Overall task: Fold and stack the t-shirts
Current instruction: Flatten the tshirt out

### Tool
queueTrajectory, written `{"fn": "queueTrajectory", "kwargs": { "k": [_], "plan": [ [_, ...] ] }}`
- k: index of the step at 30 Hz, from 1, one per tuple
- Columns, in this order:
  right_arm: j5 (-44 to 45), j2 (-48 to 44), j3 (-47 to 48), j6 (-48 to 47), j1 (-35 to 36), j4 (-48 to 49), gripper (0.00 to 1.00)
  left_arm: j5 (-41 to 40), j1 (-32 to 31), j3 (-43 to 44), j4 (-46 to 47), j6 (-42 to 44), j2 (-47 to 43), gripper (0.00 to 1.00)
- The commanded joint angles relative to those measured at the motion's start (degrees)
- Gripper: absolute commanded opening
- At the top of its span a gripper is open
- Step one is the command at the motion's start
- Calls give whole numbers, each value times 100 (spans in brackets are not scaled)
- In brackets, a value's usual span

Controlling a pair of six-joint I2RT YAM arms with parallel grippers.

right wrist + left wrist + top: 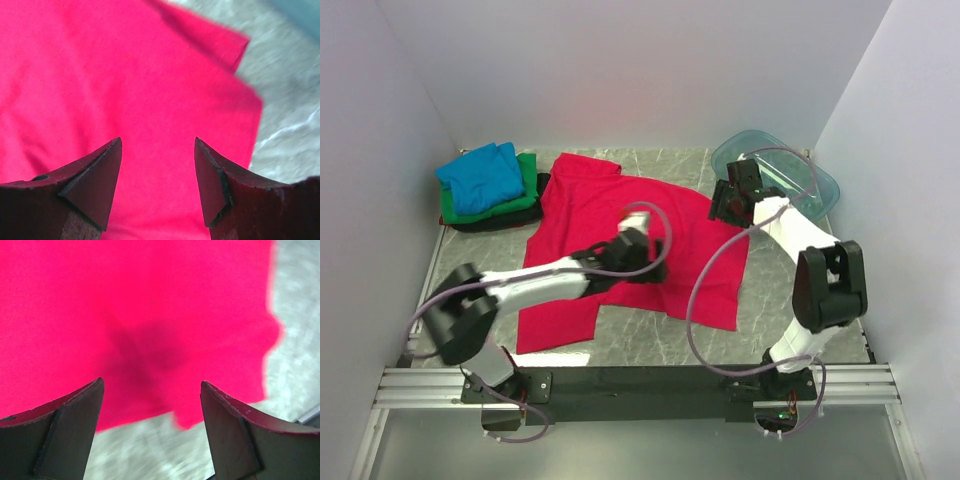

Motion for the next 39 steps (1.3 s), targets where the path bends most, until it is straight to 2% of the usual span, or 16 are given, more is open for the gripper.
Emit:
{"fn": "queueTrajectory", "kwargs": {
  "k": [1,5,7,10,14,19,23,29,39],
  "plan": [
    [214,304,520,-147,-220,40,67,160,-444,968,596,431,754,83],
    [135,640,828,-139,-308,49,66,300,-481,1889,720,634,1948,83],
    [83,710,820,-103,-352,136,66,335,-490,2111,896,730,2275,84],
    [65,789,802,-68,-396,207,67,222,-481,2708,486,818,2926,84],
    [12,807,732,-51,-458,286,67,370,-437,2833,597,872,3305,84],
    [118,772,679,-86,-484,295,67,266,-288,2280,615,723,3077,84],
    [65,842,714,-112,-502,277,66,213,-191,1184,720,555,2507,84],
    [-32,965,557,-60,-484,356,66,80,-182,312,974,327,1944,85],
    [3,1465,415,-77,-308,340,66,256,-209,460,931,362,1873,85]
  ]
}}
